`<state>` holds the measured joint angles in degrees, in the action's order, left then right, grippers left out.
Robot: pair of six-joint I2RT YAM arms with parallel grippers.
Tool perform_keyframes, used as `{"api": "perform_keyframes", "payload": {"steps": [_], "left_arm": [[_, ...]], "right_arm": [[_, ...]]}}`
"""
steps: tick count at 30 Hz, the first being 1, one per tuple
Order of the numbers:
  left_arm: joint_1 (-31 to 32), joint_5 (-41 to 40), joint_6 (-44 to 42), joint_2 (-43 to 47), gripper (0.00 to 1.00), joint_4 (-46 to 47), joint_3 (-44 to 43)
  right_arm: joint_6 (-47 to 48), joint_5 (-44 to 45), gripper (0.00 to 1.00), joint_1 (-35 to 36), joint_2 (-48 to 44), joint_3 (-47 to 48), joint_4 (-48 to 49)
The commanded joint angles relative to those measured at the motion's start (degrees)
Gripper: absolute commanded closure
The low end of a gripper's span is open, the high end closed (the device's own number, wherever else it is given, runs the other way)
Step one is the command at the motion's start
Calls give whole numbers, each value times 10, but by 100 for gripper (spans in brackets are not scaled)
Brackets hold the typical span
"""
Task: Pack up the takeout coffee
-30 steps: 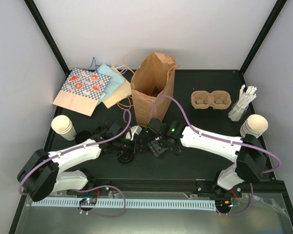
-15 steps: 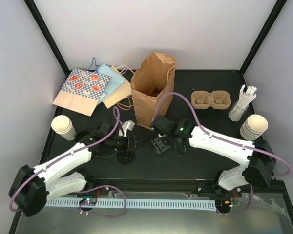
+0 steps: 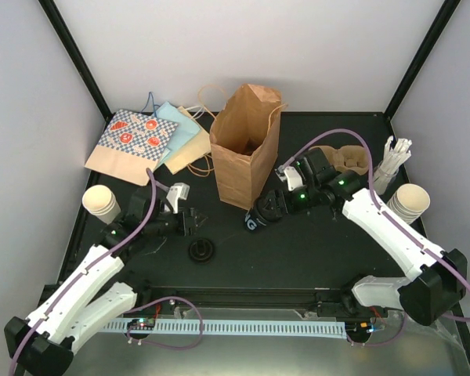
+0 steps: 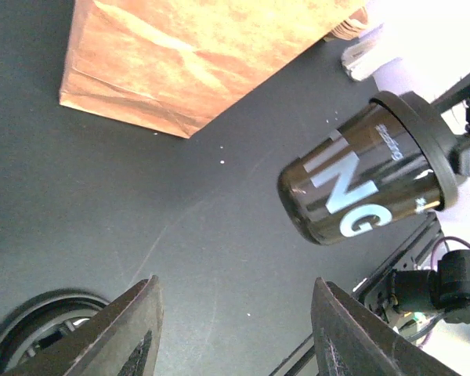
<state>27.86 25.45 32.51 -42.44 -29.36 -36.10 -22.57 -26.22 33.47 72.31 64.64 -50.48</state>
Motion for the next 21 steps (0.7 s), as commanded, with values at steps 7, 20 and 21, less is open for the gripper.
{"api": "perform_keyframes", "payload": {"steps": [7,20,21], "left_arm": [[-39,-9,-53,-35,44,-52,-103],[-57,-12,-85,-180,44,-83,-272],[-58,-14,-87,-192,44,-86,-287]], "right_arm": [[57,220,34,8,-29,118,-147],[-82,620,30,-8,156,276,-360],[-82,618,30,-14,166,283,-361]]}}
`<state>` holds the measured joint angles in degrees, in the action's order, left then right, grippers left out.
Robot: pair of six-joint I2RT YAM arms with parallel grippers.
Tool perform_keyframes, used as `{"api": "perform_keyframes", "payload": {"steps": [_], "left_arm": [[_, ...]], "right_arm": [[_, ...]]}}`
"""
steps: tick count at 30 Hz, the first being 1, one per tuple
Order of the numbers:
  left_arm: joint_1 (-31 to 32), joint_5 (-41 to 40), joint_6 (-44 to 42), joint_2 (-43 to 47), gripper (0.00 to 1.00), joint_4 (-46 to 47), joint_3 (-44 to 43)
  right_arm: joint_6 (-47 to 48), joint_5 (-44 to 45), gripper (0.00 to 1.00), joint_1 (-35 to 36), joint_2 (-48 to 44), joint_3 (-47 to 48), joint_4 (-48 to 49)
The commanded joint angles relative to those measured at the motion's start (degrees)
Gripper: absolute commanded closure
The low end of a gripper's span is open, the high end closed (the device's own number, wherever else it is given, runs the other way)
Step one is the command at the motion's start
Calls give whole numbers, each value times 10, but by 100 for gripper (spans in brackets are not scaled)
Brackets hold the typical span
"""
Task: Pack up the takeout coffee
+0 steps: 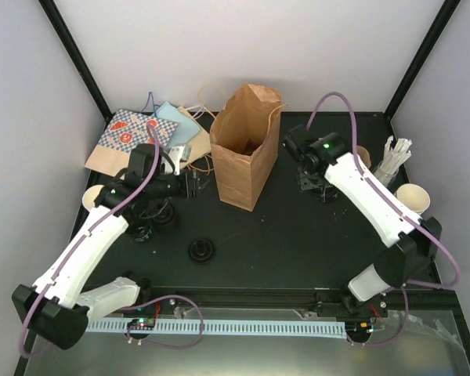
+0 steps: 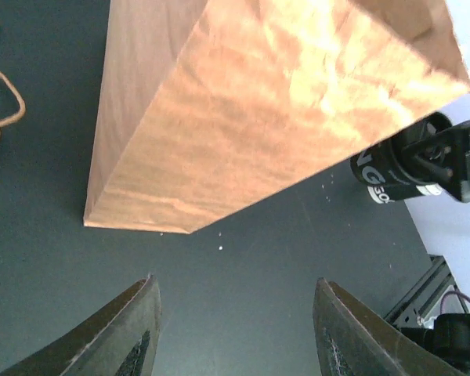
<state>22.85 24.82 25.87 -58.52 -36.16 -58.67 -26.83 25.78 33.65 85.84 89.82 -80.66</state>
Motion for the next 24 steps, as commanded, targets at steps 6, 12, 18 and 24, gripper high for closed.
{"api": "perform_keyframes", "payload": {"steps": [6,12,18,24], "left_arm": [[-12,-25,-45,-96,40,-31,-142],[-10,-79,-62,-141,25,-47,-208],[9,-159,-91,-199,22,-68,-283],[21,-224,-133,-291,22,-105,-391]], "right_arm": [[-25,96,31,-38,72,56,-53],[28,47,34,-38,6,59,19],[88,5,34,-38,-94,24,110],[130,-16,35,-37,-150,-7,168]]}}
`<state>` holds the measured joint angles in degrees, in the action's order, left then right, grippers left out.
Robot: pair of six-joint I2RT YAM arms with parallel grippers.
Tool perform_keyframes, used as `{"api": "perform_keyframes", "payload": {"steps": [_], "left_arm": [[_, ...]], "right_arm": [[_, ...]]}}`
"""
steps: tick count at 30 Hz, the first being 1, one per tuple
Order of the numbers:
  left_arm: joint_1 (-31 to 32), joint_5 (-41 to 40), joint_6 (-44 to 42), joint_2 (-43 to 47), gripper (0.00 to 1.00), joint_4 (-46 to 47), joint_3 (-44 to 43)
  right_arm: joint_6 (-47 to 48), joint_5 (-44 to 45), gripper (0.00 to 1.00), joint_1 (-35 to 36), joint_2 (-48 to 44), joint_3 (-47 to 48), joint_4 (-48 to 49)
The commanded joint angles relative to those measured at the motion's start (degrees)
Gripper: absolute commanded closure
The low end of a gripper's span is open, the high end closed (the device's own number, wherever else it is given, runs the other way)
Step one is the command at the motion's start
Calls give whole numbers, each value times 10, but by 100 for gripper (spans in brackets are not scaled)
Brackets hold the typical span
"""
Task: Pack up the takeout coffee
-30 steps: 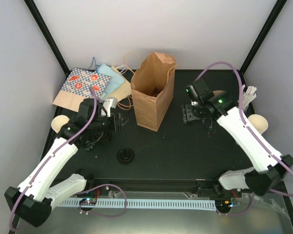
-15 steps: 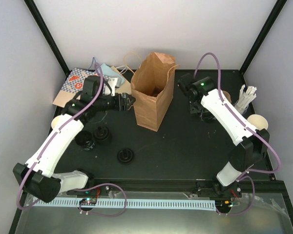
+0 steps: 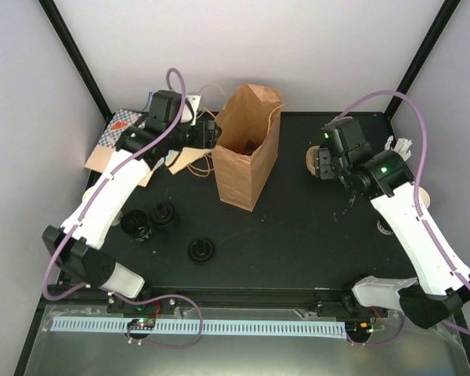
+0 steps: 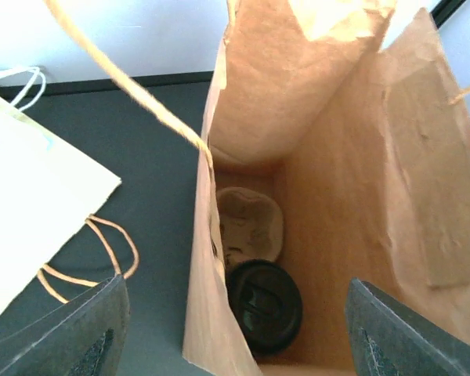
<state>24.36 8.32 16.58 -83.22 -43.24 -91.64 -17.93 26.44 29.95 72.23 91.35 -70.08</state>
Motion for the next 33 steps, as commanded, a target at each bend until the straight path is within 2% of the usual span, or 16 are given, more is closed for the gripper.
{"api": "perform_keyframes", "payload": {"steps": [1,4,7,9,14,15,16,17,20,23,28,33], "left_arm": [[6,-64,-44,-62,22,-41,-81],[6,-70,-51,-115,24,-64,-131],[6,-75,-58,-153,31,-74,-175],[6,-75,-66,-175,41,-85,-202],[7,-52,-96,-197,73,-104,-230],[7,-36,-104,-196,81,-106,-229],[7,-17,-114,-194,95,-110,-230],[7,0,-118,-191,98,-114,-230],[13,43,-135,-170,98,-115,-216],[27,48,-162,-141,98,-111,-196],[67,32,-205,-99,99,-106,-155],[107,-9,-236,-55,98,-77,-109]], "right_arm": [[48,-27,36,-1,-22,-26,73],[64,-44,37,-1,-56,-36,106],[82,-62,37,-1,-85,-38,136],[92,-71,37,-1,-102,-31,150],[114,-93,40,-1,-138,-16,179],[122,-107,40,0,-146,-16,187],[128,-119,41,-1,-154,-15,195],[132,-127,42,-1,-160,-15,203],[145,-157,43,-1,-177,-10,229],[154,-189,43,-1,-193,-8,259],[180,-246,43,-1,-216,-20,318],[189,-304,47,-1,-210,-18,319]]}}
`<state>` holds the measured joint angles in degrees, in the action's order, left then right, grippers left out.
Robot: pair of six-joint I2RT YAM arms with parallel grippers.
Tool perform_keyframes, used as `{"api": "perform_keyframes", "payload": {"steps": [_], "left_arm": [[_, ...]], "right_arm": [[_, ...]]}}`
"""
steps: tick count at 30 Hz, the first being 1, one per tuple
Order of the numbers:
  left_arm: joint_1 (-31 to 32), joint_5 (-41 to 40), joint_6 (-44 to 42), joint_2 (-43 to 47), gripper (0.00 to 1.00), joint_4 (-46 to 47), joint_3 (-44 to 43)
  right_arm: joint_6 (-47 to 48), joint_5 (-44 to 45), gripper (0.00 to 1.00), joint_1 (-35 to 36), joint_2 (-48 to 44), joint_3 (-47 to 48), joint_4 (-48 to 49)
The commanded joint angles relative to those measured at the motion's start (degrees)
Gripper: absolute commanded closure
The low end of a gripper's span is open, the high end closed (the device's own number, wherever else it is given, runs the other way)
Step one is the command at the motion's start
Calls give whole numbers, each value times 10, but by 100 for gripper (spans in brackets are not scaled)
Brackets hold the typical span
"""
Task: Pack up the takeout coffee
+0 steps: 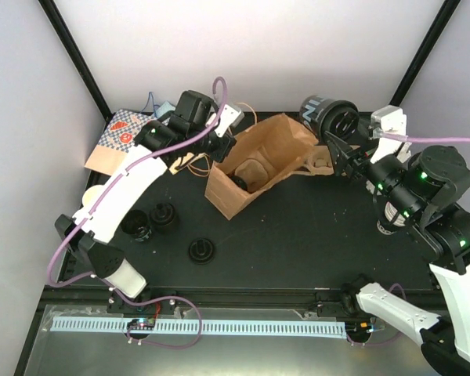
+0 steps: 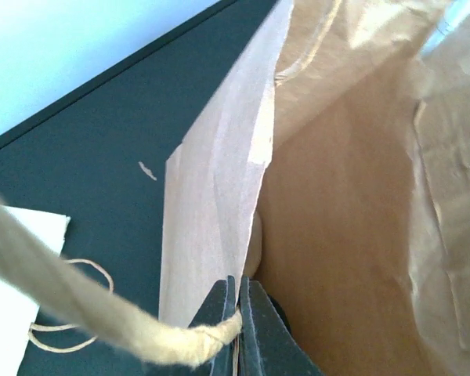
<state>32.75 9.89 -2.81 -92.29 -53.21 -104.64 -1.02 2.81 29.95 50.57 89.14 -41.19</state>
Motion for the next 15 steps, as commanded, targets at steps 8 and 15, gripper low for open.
{"api": "perform_keyframes", "payload": {"steps": [8,15], "left_arm": [[67,-49,-62,110,98,115,130],[88,-70,-62,153,98,160,182]], "right_arm": [[13,-182,52,12,7,-47,-14],[-18,-123,55,61,-41,-167,-40]]}}
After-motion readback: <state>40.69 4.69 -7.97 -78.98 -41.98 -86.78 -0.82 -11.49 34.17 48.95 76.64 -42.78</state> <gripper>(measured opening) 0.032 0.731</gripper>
